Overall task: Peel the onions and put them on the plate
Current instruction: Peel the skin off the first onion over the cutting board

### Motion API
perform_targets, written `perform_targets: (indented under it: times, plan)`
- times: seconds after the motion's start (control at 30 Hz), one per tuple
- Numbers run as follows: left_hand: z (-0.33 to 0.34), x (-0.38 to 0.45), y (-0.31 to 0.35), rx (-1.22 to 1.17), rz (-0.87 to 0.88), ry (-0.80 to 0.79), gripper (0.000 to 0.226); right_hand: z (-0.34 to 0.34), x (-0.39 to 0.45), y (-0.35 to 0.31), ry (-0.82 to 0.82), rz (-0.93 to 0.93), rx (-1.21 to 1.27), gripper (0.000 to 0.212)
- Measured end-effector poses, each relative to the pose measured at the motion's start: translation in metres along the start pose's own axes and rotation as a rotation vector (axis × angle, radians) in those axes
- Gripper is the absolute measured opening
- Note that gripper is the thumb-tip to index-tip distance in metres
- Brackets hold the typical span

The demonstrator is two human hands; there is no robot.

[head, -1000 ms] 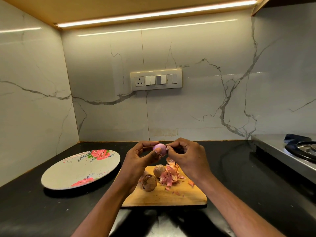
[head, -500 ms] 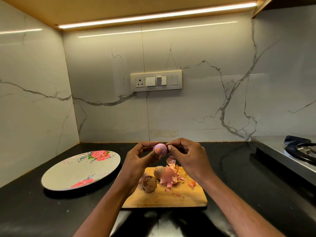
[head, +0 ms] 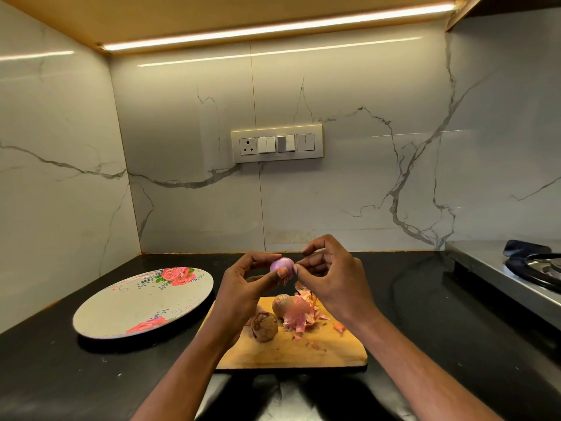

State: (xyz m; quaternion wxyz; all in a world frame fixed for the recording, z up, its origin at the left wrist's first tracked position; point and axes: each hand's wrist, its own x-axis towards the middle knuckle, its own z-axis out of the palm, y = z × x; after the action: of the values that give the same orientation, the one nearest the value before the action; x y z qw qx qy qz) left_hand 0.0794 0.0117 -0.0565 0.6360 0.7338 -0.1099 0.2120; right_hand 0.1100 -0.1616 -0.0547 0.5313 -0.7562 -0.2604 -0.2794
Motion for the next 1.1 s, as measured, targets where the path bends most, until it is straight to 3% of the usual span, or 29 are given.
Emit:
perform_targets:
  times: [0.33, 0.47, 0.57, 0.77, 1.1]
  plan:
    - [0.001, -0.001, -0.003, -0.032, -0.019, -0.068, 0.04, -0.003, 0.004, 0.004, 0.012, 0.023, -0.069, 0.034]
    - [0.001, -0.002, 0.0, -0.176, -0.082, -0.108, 0.043, -0.013, 0.008, 0.015, 0.047, 0.085, -0.085, 0.019]
    - [0.0, -0.002, 0.002, -0.298, -0.129, -0.116, 0.041, -0.016, 0.009, 0.021, 0.012, 0.113, -0.113, 0.01]
    - [-0.002, -0.001, 0.0, -0.332, -0.172, -0.056, 0.027, -0.007, 0.004, 0.013, -0.131, 0.087, -0.085, 0.017]
    - [-0.001, 0.001, 0.001, -0.289, -0.141, -0.065, 0.052, -0.003, 0.002, 0.005, -0.088, -0.009, -0.003, 0.025]
